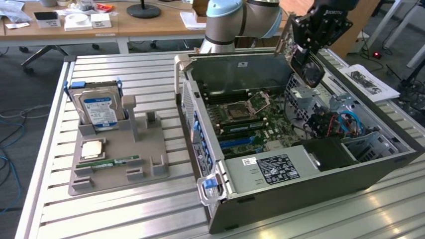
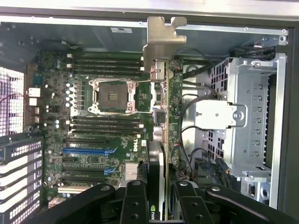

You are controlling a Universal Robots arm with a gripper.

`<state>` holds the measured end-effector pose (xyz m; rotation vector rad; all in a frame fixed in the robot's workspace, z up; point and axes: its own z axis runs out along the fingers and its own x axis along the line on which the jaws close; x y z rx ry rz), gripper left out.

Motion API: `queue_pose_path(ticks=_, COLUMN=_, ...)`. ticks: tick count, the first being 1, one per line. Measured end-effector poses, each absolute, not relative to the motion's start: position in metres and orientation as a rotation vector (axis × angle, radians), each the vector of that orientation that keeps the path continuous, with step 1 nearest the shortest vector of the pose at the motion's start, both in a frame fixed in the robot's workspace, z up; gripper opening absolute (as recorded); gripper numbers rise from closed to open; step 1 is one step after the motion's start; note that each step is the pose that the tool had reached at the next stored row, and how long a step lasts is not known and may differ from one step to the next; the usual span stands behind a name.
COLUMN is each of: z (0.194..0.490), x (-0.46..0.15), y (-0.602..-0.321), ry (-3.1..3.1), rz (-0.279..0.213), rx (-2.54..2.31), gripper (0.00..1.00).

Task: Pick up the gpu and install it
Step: 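Insert the gpu into the slot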

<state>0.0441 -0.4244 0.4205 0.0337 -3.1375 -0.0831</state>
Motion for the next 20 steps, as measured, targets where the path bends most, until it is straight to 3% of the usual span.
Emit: queue_pose_path(ticks=20, z=0.4182, x=0.0441, y=-0.4244, ry=-3.073, rz=-0.081, rx=0.585, gripper=0.27)
